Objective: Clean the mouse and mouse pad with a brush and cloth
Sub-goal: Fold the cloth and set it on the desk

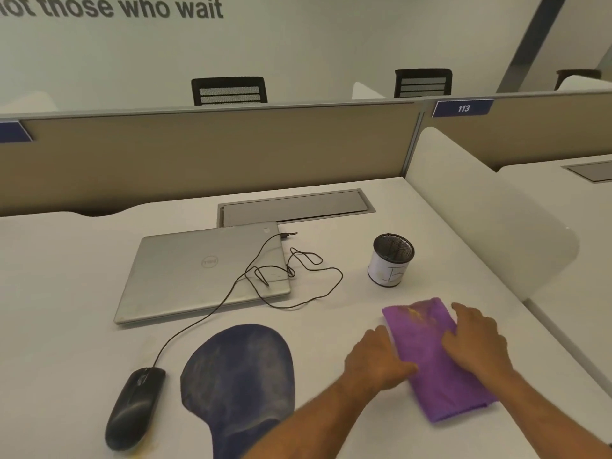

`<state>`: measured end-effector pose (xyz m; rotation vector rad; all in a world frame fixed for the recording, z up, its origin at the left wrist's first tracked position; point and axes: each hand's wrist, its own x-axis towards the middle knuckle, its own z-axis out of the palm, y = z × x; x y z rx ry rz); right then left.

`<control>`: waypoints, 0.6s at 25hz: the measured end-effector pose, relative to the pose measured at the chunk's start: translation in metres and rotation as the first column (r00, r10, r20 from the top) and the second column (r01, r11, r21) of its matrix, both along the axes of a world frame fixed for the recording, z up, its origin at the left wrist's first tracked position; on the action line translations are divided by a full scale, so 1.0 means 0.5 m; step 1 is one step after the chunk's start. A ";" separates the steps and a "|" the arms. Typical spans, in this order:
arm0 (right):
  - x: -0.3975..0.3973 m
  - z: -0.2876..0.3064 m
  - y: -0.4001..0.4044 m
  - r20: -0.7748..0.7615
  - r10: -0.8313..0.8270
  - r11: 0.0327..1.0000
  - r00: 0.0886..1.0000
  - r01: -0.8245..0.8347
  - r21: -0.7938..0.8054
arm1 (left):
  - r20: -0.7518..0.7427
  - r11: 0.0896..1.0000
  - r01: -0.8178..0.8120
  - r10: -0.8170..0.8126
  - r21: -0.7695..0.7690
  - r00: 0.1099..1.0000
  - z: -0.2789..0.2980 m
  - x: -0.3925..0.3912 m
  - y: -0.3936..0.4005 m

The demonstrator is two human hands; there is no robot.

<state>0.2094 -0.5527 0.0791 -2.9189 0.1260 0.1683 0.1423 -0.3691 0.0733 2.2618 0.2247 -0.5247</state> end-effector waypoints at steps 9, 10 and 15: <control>-0.136 0.019 0.299 0.010 0.234 0.847 0.972 -0.209 0.489 | 0.088 0.954 -0.288 0.281 0.078 0.956 0.034 -0.112 0.339; -0.150 0.011 0.343 -0.047 0.287 0.854 0.957 -0.233 0.466 | 0.081 0.941 -0.313 0.305 0.127 0.949 0.031 -0.130 0.385; -0.189 -0.014 0.474 -0.222 0.367 0.904 0.904 -0.290 0.313 | -0.062 0.867 -0.229 0.285 0.442 0.957 0.007 -0.184 0.515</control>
